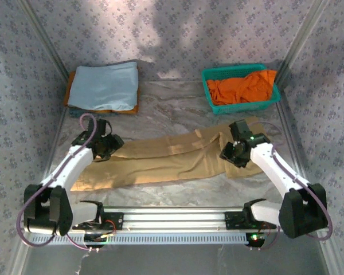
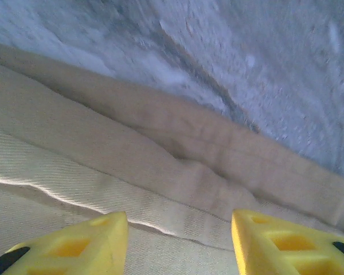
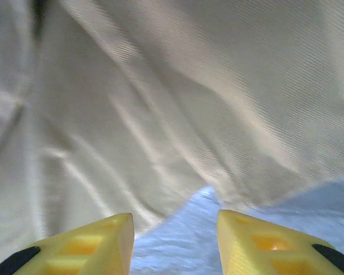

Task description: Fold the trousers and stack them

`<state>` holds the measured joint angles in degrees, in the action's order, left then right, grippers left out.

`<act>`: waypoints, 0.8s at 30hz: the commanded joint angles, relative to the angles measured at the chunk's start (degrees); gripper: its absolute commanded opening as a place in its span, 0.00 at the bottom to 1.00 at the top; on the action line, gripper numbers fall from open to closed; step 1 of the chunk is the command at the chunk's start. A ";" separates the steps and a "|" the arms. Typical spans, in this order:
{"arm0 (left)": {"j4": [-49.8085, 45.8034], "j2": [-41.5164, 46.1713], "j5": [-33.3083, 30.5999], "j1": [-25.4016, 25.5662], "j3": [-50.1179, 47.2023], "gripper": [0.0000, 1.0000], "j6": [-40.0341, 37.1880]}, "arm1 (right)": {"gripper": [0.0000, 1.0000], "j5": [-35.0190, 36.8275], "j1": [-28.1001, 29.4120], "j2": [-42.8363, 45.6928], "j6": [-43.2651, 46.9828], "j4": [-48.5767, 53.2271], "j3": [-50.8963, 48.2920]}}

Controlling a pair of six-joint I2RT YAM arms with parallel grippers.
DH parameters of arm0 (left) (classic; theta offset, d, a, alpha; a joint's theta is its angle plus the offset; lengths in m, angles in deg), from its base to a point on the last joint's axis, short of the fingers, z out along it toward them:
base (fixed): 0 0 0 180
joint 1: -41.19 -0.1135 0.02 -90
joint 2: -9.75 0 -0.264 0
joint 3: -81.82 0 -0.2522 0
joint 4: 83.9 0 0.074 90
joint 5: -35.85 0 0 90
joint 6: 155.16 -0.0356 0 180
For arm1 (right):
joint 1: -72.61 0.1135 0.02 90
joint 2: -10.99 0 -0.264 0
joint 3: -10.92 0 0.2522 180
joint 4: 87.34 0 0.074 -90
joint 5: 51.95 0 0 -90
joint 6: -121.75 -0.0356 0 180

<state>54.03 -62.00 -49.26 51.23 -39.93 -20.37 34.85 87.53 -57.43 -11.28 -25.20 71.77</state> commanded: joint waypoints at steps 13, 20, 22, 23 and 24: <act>3.19 -7.32 -2.73 4.14 -1.49 0.51 -3.84 | 0.34 2.94 -0.12 -10.15 -0.88 -3.29 -7.55; 4.88 -6.57 -0.04 -0.32 -4.11 0.51 -4.15 | 0.00 7.36 -3.16 -7.55 0.63 -0.14 -4.73; 5.29 -6.24 0.38 -1.09 -4.67 0.51 -4.23 | 0.00 8.82 -4.12 -4.43 1.38 2.04 -2.57; 5.35 -6.20 0.31 -1.32 -4.84 0.50 -4.28 | 0.00 9.46 -4.49 -3.26 1.80 2.82 -1.54; 5.50 -6.15 0.32 -1.47 -5.02 0.50 -4.23 | 0.00 10.59 -5.71 -2.09 2.59 3.98 0.65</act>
<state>58.51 -69.50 -50.20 50.16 -44.30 -23.73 40.75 83.51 -63.18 -10.38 -25.27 67.51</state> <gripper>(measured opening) 0.504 0.067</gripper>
